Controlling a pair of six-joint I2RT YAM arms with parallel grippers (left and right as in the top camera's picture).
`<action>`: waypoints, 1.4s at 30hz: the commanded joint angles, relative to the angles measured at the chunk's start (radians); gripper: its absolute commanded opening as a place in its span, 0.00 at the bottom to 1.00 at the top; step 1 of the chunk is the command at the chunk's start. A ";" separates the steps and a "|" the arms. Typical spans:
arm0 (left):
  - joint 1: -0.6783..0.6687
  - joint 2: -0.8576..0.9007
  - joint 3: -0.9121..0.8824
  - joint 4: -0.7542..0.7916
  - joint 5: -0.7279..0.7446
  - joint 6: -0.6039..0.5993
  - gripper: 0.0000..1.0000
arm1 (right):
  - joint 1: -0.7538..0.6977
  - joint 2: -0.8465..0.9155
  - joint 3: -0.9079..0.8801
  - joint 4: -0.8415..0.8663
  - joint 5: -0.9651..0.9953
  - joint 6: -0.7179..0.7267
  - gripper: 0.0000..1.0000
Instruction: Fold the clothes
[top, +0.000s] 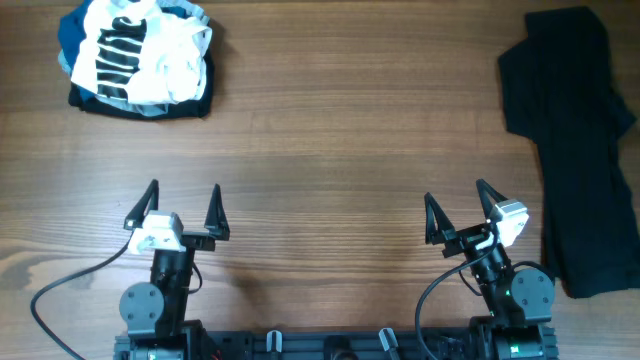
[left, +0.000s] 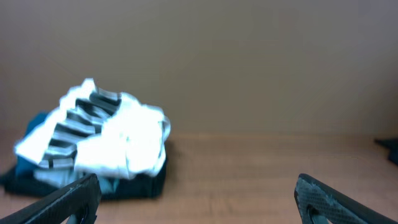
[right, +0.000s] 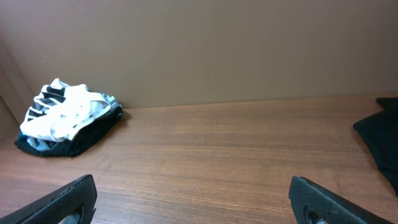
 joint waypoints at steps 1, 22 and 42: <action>-0.001 -0.011 -0.002 -0.069 -0.003 -0.025 1.00 | 0.003 -0.005 -0.001 0.006 -0.008 0.013 1.00; -0.004 -0.011 -0.002 -0.164 -0.003 -0.028 1.00 | 0.003 -0.005 -0.001 0.006 -0.008 0.013 0.99; -0.004 -0.011 -0.002 -0.164 -0.003 -0.028 1.00 | 0.003 -0.005 -0.001 0.006 -0.008 0.013 1.00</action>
